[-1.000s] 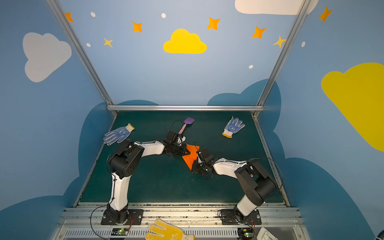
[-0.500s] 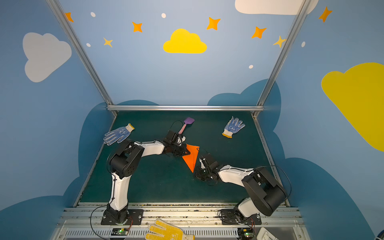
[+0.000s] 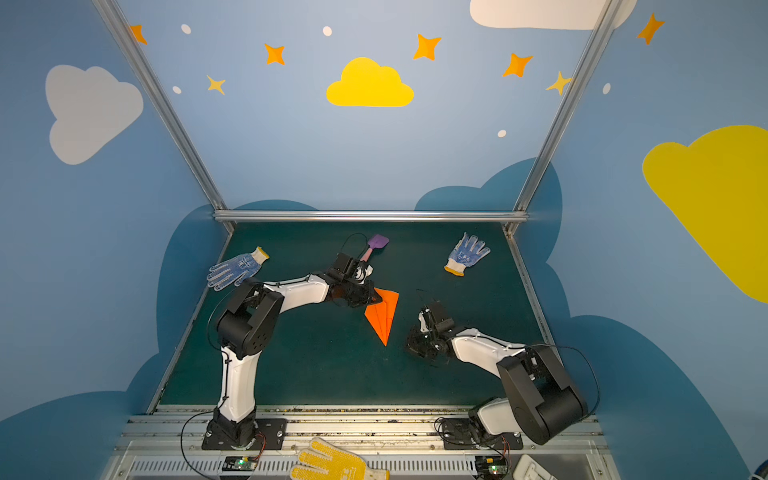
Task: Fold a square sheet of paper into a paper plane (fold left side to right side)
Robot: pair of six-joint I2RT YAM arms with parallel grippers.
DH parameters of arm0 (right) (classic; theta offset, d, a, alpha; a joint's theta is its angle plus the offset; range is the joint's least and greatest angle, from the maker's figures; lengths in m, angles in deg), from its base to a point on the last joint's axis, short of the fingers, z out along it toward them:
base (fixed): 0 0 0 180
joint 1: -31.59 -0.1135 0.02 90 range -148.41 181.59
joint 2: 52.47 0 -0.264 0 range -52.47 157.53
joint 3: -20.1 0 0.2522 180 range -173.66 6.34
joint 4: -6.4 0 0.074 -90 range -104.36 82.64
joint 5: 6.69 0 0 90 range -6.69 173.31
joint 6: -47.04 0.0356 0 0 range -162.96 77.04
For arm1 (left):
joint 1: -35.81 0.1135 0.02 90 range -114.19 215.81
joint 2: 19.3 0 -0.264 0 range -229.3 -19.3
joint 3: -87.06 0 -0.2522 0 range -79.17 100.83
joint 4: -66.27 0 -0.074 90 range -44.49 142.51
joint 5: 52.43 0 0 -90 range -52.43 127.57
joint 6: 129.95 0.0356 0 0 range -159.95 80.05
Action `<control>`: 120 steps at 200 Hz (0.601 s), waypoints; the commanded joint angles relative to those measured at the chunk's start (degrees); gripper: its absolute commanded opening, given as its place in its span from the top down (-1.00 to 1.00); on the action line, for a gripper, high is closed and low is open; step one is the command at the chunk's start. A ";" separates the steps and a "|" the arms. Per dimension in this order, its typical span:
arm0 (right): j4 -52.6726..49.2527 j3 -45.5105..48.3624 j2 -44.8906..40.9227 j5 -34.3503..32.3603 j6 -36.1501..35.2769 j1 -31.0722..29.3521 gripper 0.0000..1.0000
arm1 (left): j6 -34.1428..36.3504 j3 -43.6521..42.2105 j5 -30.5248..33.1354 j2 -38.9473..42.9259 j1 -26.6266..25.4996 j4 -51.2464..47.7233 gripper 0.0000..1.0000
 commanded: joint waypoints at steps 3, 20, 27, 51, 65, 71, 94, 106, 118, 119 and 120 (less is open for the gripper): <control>3.12 -0.93 -0.71 1.89 0.26 0.66 0.61 | 1.75 0.49 0.93 0.15 0.81 -2.83 0.85; 5.17 -0.90 0.39 3.43 0.50 0.97 0.46 | 1.96 0.07 1.36 -0.64 1.12 -2.61 0.85; 6.03 -1.07 1.04 4.14 0.64 0.93 0.41 | 1.95 -0.01 1.51 -1.03 1.23 -2.48 0.85; 8.65 -1.18 3.28 5.51 1.18 1.02 0.31 | 2.06 0.17 1.74 -2.83 1.45 -2.30 0.86; 10.01 -1.16 4.37 5.89 1.28 1.02 0.24 | 2.15 0.16 1.99 -3.63 1.45 -2.43 0.86; 10.67 -1.17 4.93 6.04 1.43 1.08 0.19 | 2.11 0.08 2.09 -3.80 1.45 -2.43 0.86; 14.25 -1.07 7.47 7.33 2.57 0.93 0.10 | 2.32 -0.26 2.18 -4.43 1.44 -2.52 0.86; 15.52 -0.97 8.71 7.44 3.29 0.88 0.08 | 2.28 -0.37 2.18 -4.60 1.45 -2.60 0.87; 16.76 -0.94 9.96 7.33 3.95 0.76 0.07 | 2.48 -0.59 2.35 -4.80 1.45 -2.69 0.88; 16.81 -0.92 10.05 7.36 3.98 0.75 0.07 | 2.44 -0.57 2.40 -4.79 1.45 -2.74 0.88; 16.88 -0.95 10.14 7.29 4.04 0.70 0.07 | 2.43 -0.56 2.42 -4.78 1.45 -2.76 0.88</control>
